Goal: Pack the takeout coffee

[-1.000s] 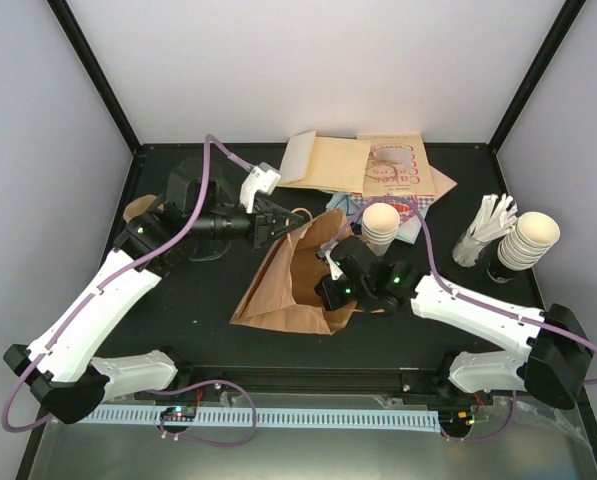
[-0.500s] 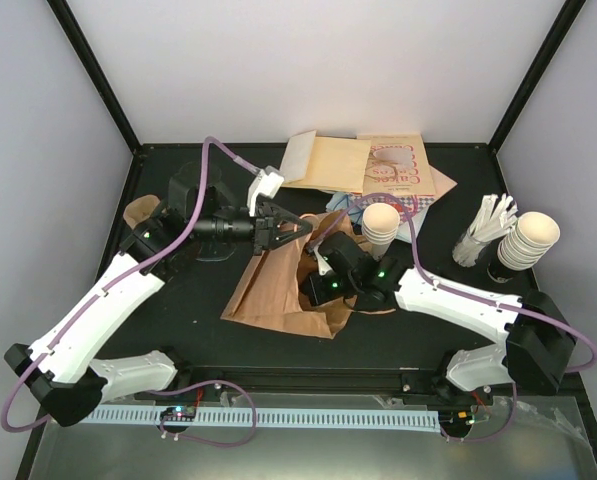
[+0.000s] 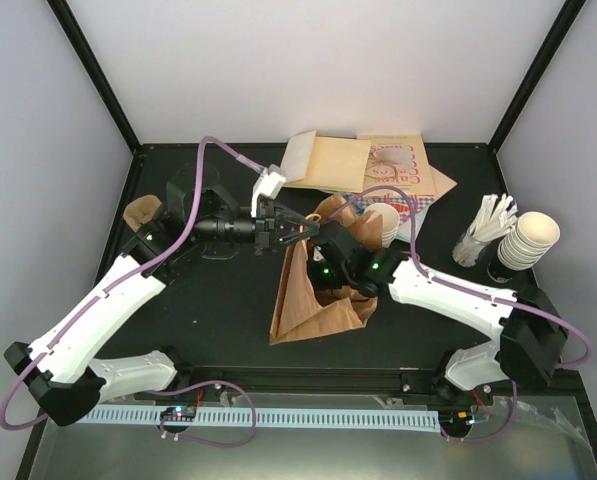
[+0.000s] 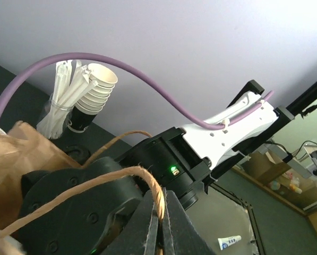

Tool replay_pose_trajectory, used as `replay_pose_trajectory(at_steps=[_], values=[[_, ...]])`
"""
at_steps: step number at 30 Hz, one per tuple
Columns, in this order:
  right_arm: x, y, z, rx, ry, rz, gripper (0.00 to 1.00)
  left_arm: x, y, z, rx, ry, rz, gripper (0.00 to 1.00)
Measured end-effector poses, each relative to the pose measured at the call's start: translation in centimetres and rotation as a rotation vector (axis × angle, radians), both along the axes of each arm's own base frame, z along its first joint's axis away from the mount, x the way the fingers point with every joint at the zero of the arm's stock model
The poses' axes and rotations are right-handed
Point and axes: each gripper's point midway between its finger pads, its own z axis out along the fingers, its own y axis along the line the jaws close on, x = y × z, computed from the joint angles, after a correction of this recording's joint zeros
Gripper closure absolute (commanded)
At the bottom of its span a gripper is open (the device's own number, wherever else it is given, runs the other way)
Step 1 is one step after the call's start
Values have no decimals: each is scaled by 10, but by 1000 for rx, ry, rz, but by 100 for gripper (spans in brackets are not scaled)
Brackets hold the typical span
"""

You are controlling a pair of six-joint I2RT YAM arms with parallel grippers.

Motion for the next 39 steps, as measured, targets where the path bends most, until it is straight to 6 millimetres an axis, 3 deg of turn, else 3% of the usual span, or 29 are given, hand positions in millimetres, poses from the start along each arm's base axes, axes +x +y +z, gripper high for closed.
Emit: replay_pose_trajectory(at_steps=[4, 9, 14, 20, 34, 39], values=[[3, 3, -4, -27, 37, -22, 99, 0, 0, 4, -9, -11, 0, 98], [3, -8, -18, -100, 68, -69, 99, 0, 1, 10, -18, -32, 7, 98], [5, -24, -29, -178, 74, -120, 99, -2, 6, 35, -41, -102, 26, 99], [7, -37, -35, -237, 67, -163, 99, -4, 11, 51, -45, -153, 45, 98], [17, -70, -49, -428, -30, -256, 99, -4, 16, 47, -1, -141, 64, 98], [22, -72, -44, -503, -82, -277, 99, -5, 18, 52, -1, -150, 71, 98]])
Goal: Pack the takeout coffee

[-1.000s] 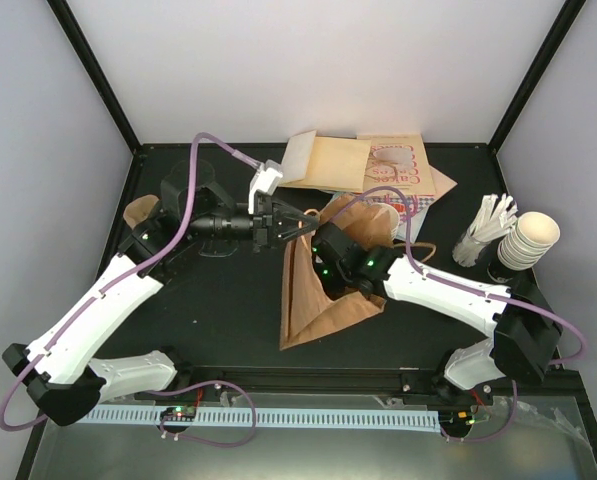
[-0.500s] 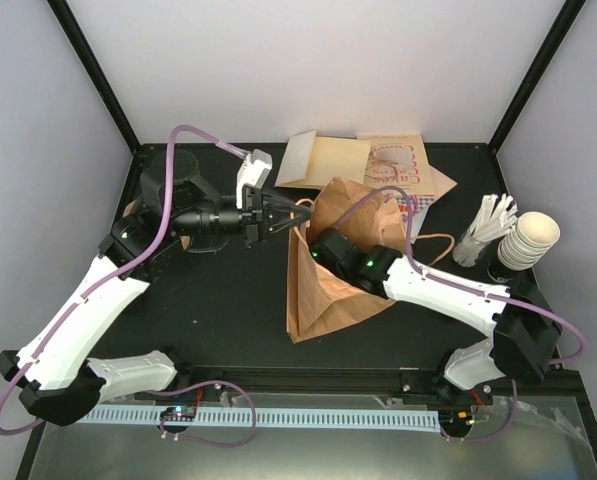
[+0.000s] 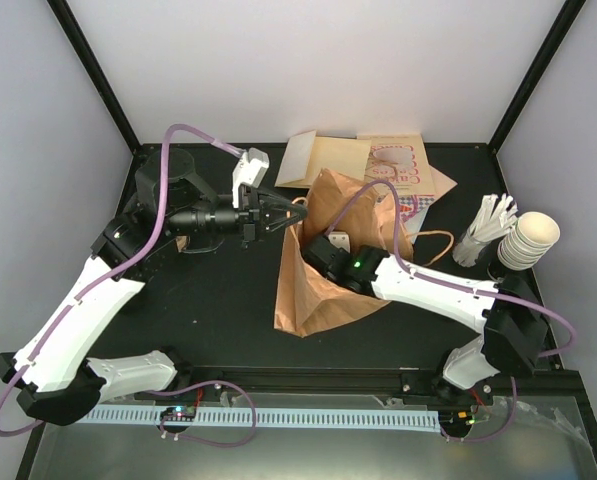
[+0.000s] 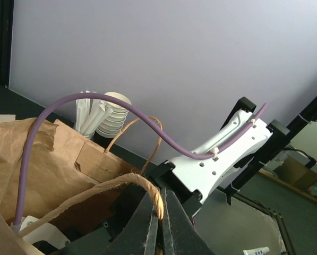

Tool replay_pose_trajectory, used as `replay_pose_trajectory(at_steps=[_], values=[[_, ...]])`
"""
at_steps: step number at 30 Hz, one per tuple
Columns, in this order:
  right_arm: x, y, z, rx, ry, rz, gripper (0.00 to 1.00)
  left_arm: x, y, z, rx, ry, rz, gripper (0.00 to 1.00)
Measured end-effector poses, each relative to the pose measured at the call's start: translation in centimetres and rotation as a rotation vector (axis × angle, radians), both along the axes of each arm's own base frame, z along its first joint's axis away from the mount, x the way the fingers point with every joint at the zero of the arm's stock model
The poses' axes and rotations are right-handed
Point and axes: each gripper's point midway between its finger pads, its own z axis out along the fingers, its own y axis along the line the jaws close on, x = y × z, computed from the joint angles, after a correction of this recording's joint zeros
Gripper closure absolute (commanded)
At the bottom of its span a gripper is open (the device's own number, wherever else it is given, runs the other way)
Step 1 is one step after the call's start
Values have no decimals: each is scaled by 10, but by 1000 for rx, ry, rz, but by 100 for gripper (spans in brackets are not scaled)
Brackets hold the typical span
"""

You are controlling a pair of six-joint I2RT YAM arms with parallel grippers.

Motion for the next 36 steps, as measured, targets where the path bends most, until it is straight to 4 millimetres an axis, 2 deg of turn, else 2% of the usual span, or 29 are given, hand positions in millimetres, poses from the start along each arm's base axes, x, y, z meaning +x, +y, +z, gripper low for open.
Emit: replay_pose_trajectory(at_steps=[9, 17, 22, 29, 33, 36], values=[[7, -18, 1, -145, -46, -29, 99, 1, 1, -2, 14, 11, 12, 98], [9, -35, -8, -281, -50, -30, 99, -3, 6, 13, -6, -19, 16, 98], [11, -45, -9, -349, -62, -33, 99, -2, 7, 12, 0, -15, 28, 98], [10, -40, -9, -376, -52, 46, 99, -1, 7, 10, 6, -9, 33, 99], [6, -25, -5, -307, -44, 121, 99, 2, 4, -5, 12, 11, 34, 98], [6, -22, 3, -282, -60, 147, 99, 4, 4, -28, 45, 58, 42, 99]])
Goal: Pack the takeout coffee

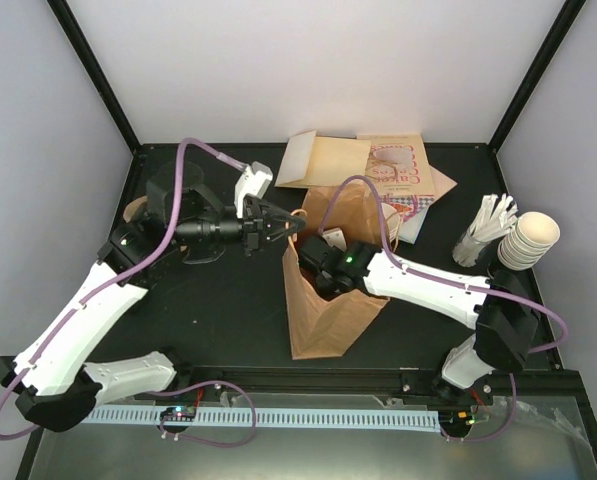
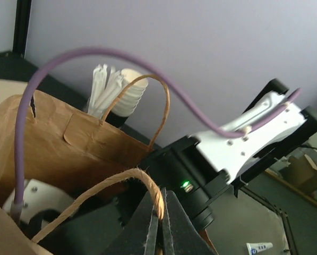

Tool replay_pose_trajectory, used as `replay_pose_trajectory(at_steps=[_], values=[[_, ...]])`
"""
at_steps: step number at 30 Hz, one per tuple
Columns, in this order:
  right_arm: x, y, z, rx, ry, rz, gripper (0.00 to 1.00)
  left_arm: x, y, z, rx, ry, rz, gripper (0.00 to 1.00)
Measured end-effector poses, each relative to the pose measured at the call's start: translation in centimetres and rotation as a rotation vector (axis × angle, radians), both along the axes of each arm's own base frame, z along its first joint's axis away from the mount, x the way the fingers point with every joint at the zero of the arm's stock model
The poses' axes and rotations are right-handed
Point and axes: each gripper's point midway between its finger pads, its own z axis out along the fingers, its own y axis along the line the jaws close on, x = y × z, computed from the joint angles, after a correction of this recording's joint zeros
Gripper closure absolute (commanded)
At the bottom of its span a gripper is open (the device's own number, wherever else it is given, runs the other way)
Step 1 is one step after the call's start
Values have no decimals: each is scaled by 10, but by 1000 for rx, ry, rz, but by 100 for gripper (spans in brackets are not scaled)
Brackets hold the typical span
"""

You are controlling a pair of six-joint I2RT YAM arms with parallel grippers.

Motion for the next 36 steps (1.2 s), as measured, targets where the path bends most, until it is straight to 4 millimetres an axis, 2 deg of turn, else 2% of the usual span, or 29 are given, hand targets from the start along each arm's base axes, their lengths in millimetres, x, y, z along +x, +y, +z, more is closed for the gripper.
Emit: replay_pose_trajectory(at_steps=[3, 5, 9, 12, 15, 17, 18, 22, 29, 32, 36], values=[[1, -4, 2, -43, -9, 22, 99, 4, 2, -20, 34, 39, 28, 96], [2, -8, 1, -87, -8, 41, 99, 6, 5, -32, 47, 60, 54, 87], [1, -9, 0, -133, 7, 106, 94, 6, 20, -49, 63, 93, 133, 59], [-4, 0, 3, -101, 32, 170, 91, 5, 32, -57, 70, 110, 194, 43], [-10, 15, 18, -11, 43, 232, 90, 4, 42, -58, 75, 115, 240, 22], [-13, 29, 35, 71, 40, 273, 90, 4, 48, -59, 76, 126, 272, 6], [-14, 36, 42, 107, 38, 291, 90, 3, 50, -59, 78, 129, 283, 2], [-17, 61, 63, 223, 38, 355, 89, 2, 66, -60, 75, 160, 363, 1], [-38, 90, 67, 332, 110, 483, 87, -2, 106, -53, 60, 162, 524, 1], [-51, 104, 74, 371, 125, 550, 86, 9, 113, -49, 81, 187, 574, 1], [-59, 114, 85, 400, 122, 609, 85, 29, 115, -70, 162, 230, 607, 1]])
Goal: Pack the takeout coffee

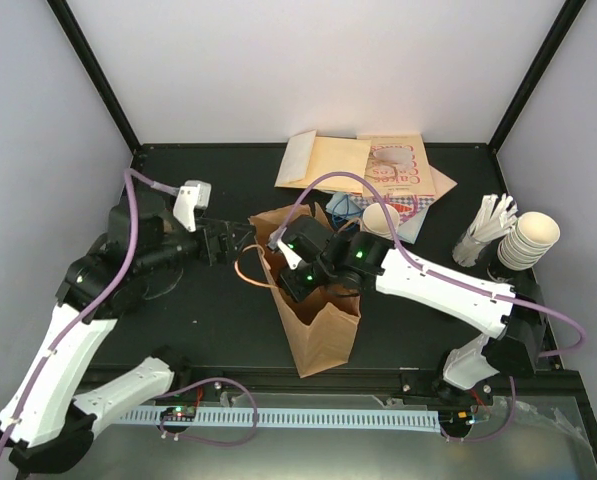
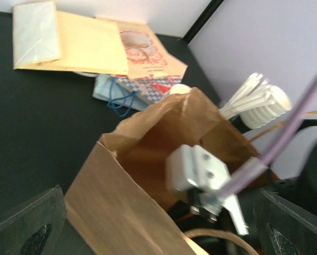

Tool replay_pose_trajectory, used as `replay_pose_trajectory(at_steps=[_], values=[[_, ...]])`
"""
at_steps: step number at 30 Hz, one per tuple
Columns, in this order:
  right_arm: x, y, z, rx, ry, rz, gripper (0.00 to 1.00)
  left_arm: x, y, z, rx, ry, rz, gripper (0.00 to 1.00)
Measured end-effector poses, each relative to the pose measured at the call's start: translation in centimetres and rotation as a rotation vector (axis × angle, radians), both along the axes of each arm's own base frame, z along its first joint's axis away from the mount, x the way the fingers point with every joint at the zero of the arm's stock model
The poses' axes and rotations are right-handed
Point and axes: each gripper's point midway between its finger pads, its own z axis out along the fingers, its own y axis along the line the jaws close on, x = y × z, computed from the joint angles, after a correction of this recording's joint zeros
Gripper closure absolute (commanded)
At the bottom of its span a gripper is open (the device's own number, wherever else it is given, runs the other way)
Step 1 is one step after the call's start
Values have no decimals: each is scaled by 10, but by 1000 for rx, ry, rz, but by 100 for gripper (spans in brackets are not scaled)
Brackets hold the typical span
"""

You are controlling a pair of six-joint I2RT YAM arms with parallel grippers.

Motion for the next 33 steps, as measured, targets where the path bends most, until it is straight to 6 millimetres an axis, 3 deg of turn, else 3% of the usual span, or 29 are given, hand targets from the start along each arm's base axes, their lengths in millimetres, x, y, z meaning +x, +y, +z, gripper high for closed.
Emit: replay_pose_trajectory(at_steps=[3, 9, 18, 28, 33], values=[[-4, 3, 4, 7, -9, 32, 85, 14, 2, -11, 74, 4, -4, 1], [-12, 0, 7, -6, -30, 59, 84, 33, -3, -4, 187, -88, -81, 3], [-19, -25, 36, 31, -78, 43, 84, 55, -37, -45, 331, -105, -349, 14], [-26, -33, 24, 1, -56, 45, 84, 74, -55, -40, 377, -192, -476, 14], [-27, -36, 21, -17, -57, 47, 84, 88, -67, -66, 391, -135, -540, 23]])
